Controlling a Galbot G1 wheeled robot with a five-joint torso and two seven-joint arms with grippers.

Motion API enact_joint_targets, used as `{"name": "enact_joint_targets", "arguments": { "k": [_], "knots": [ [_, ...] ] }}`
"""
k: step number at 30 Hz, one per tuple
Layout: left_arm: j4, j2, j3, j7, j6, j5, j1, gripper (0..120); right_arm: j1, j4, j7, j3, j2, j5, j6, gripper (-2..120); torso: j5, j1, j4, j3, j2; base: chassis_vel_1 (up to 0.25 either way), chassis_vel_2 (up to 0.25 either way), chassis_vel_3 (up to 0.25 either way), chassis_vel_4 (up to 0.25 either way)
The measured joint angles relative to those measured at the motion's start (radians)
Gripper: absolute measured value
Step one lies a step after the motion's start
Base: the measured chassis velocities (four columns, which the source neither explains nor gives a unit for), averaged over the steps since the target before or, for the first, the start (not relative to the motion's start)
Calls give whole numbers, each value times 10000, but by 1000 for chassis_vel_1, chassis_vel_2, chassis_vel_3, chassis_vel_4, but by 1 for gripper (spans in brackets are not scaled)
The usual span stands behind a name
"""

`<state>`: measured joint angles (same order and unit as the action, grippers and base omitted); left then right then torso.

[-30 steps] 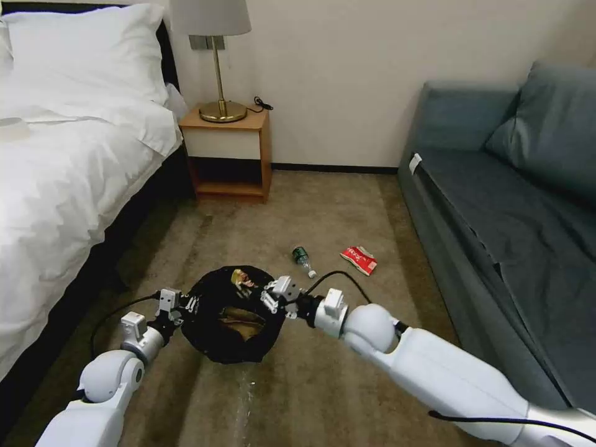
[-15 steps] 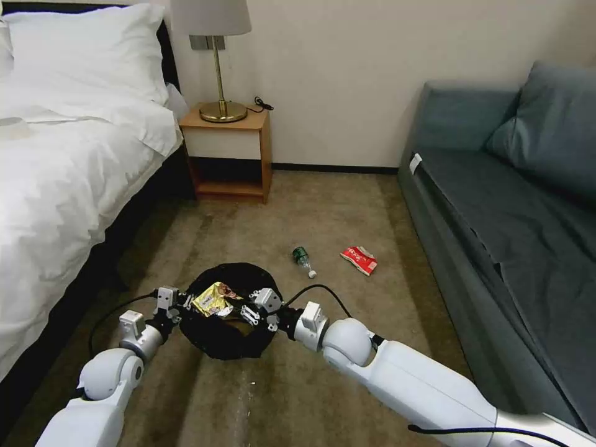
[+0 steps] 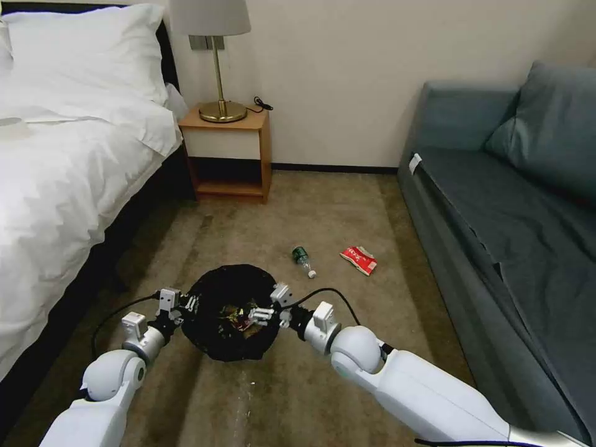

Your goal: Pick up the trash bin, then pick up the garbage on the floor and place it into the trash bin.

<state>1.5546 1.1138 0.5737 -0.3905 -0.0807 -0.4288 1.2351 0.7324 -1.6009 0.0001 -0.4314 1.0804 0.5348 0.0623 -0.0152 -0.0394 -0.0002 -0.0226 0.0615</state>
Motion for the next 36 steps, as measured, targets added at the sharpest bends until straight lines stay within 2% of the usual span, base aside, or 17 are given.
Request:
{"name": "enact_joint_targets", "arguments": {
  "k": [1,3,10,14,15,19,22,24,29,31,36],
  "knots": [
    [37,-38,8,-3,-9,-5,67,4,131,295,312,302,-25,-98,169,96,0,0,0,0,0,0,0,0,0],
    [63,-74,28,-11,-10,-27,94,4,201,571,389,537,-58,-194,295,99,1,0,-1,0,0,0,0,0,0],
    [76,-243,120,-114,-1,-154,85,4,255,1881,292,1515,-171,-370,535,100,1,0,2,-1,1,0,0,0,0],
    [1,-503,-238,-84,-11,-351,-332,4,614,2202,261,2217,-415,-452,535,100,2,0,6,0,0,0,0,0,0],
    [-10,-642,-419,-48,-41,-496,-505,4,827,2303,262,2505,-527,-498,532,100,-1,-1,-15,0,0,0,0,0,0],
    [97,-962,-498,28,-137,-769,-571,4,1002,2592,265,2916,-593,-621,533,100,-2,0,-12,0,0,0,0,0,0],
    [260,-1339,-258,113,-189,-917,-448,4,1117,3021,168,3240,-613,-801,545,100,3,0,3,0,0,0,0,0,0],
    [287,-1385,-214,113,-191,-928,-416,4,1138,3076,137,3297,-611,-829,547,100,2,0,5,0,0,0,0,0,0],
    [427,-1701,-113,99,-201,-1040,-327,4,1511,3300,101,3930,-623,-1100,550,100,1,0,3,0,0,0,0,0,0],
    [511,-1849,-124,95,-203,-1065,-278,4,1816,3353,103,4361,-681,-1339,575,100,-3,-1,-10,0,0,0,0,0,0],
    [705,-1987,150,20,-203,-1061,95,4,2019,3544,94,4685,-619,-1617,673,100,0,0,-2,0,0,0,0,0,0]
  ]
}}
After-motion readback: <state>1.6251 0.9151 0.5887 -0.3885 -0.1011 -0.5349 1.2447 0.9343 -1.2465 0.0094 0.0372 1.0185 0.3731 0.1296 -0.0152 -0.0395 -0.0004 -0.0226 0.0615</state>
